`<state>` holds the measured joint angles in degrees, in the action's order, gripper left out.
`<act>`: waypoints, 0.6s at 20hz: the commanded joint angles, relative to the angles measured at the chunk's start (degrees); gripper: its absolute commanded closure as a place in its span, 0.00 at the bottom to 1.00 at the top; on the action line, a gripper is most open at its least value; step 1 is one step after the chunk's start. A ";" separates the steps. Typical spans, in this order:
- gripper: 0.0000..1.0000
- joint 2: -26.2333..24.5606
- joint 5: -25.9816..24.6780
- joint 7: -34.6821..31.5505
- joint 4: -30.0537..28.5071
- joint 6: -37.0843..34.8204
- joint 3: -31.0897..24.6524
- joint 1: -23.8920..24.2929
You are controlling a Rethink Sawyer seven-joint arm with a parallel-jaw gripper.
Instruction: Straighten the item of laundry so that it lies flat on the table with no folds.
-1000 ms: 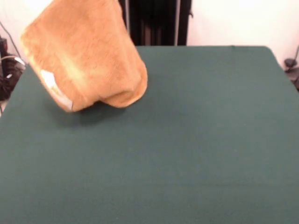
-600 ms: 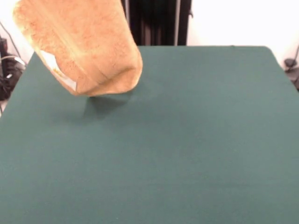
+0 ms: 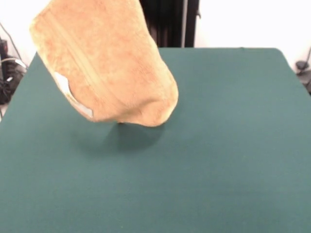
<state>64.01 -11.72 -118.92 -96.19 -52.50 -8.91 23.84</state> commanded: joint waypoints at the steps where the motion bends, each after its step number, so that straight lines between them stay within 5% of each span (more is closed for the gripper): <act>1: 1.00 -7.94 0.87 -11.85 4.10 2.34 -0.90 -4.88; 12: 1.00 -9.70 3.73 -14.88 19.76 -10.16 1.91 -9.58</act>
<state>55.84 -11.32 -119.07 -85.35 -53.78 -6.82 16.83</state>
